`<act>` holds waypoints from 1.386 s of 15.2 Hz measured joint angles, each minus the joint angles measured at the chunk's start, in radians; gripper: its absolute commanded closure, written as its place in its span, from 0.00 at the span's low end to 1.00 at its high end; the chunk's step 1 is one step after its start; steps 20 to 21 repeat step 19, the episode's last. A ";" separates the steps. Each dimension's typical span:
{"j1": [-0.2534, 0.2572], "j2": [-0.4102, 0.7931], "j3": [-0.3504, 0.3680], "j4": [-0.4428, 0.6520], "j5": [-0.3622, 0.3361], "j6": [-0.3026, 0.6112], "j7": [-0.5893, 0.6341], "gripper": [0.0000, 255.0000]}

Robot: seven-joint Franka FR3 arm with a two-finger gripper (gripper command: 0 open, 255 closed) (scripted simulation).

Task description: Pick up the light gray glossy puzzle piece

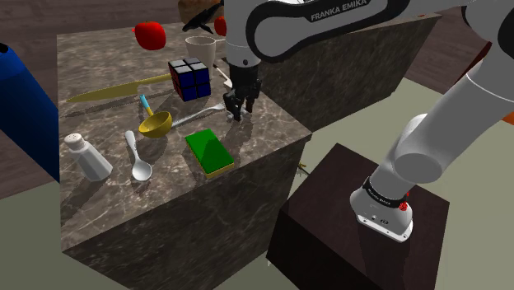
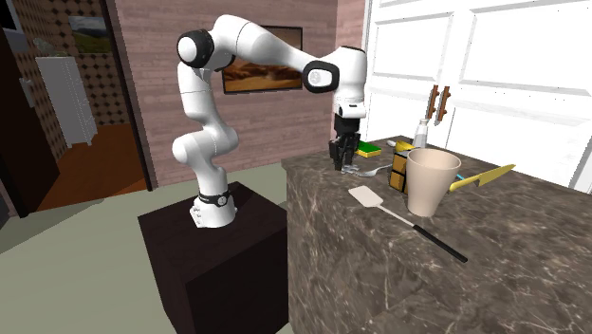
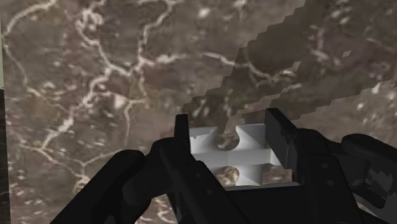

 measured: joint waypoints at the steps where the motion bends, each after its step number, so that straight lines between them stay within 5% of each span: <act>1: 0.000 0.000 0.000 0.000 0.000 0.000 0.000 1.00; 21: -0.004 -0.021 -0.009 0.174 0.004 -0.194 -0.006 1.00</act>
